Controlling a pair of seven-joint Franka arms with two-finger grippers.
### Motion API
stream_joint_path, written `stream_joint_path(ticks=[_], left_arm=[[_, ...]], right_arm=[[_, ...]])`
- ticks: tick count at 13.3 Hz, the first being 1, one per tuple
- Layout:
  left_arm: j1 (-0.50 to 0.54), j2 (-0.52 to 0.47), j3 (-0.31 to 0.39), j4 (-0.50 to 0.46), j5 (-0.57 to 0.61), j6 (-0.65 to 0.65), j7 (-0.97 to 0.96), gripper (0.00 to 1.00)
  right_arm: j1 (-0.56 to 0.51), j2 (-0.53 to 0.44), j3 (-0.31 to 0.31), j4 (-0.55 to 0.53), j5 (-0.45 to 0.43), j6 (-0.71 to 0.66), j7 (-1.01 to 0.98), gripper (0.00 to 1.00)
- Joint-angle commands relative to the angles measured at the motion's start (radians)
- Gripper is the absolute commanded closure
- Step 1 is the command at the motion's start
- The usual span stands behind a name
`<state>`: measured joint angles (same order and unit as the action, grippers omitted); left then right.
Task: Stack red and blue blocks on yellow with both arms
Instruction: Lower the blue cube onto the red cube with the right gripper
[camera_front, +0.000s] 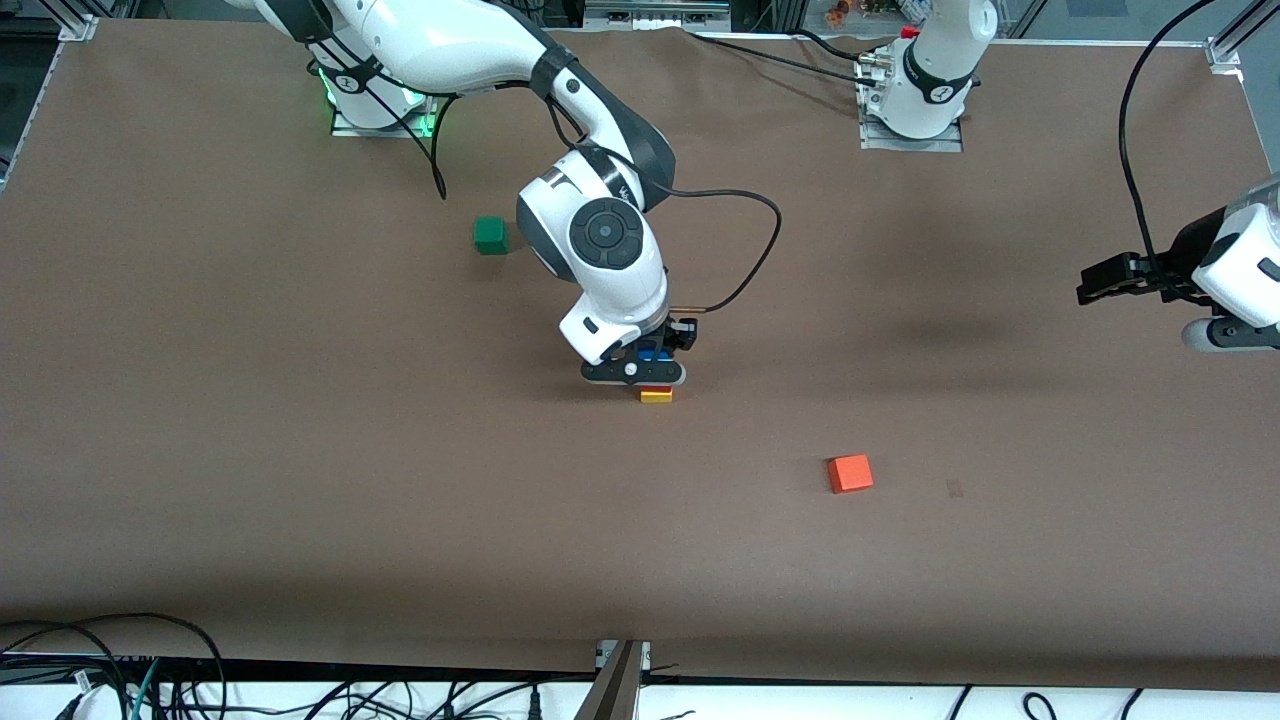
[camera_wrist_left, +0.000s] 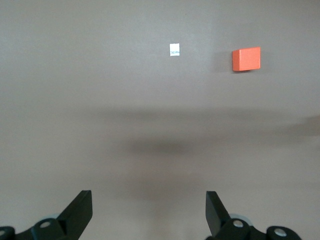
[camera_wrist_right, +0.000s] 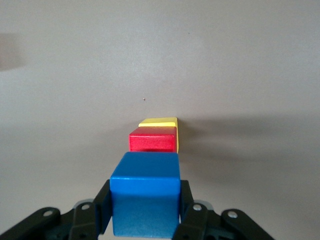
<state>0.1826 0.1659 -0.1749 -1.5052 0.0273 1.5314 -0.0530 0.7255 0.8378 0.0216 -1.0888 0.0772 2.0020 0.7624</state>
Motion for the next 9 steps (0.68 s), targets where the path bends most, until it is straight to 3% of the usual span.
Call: stream_joint_path(ticks=[1,9], left_arm=[[0.000,-0.008,-0.011,-0.010,-0.007,0.012,0.012,0.00],[-0.003,0.003,-0.014,0.008,-0.003,0.010,0.018,0.00]], right_arm=[[0.012,0.024,-0.009,0.041,-0.033,0.000,0.020,0.80],[0.017,0.050,-0.009,0.046,-0.036,0.032,0.018,0.80]])
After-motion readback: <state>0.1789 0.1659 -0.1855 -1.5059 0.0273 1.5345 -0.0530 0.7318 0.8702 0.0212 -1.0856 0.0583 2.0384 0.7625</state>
